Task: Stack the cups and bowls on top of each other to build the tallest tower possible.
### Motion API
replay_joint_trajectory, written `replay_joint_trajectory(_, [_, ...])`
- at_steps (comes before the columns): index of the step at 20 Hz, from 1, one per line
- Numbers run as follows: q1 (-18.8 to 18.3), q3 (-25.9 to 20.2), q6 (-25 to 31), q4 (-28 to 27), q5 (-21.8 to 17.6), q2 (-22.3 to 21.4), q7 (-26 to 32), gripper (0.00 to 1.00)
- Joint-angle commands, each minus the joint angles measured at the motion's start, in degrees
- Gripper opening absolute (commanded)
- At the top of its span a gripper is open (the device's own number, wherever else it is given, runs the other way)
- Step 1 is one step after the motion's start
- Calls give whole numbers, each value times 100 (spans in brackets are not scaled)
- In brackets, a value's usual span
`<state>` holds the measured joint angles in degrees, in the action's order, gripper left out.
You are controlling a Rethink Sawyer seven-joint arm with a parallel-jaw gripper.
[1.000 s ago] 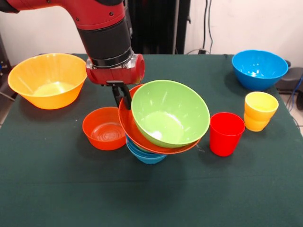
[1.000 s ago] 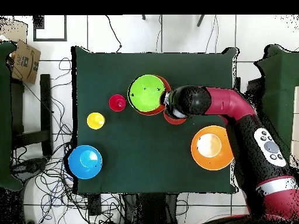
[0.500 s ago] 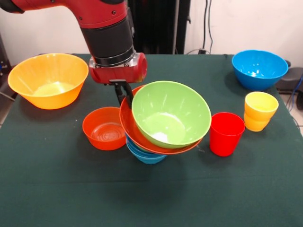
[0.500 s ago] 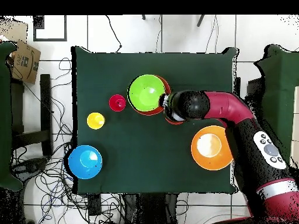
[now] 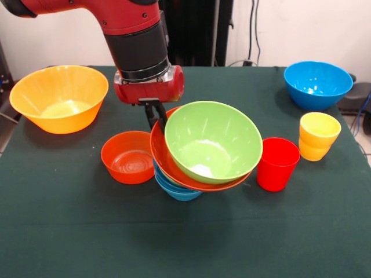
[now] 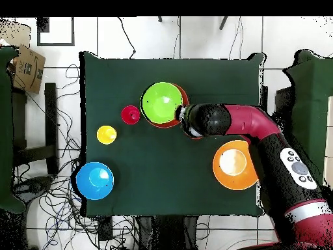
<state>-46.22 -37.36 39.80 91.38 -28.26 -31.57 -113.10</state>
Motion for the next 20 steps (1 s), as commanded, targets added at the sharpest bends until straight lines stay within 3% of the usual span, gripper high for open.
replay_joint_trajectory(1, [-8, 78, -207, 395, -662, 68, 1010, 0])
replay_joint_trajectory(20, [-311, -39, -70, 519, -728, -12, 1349, 0])
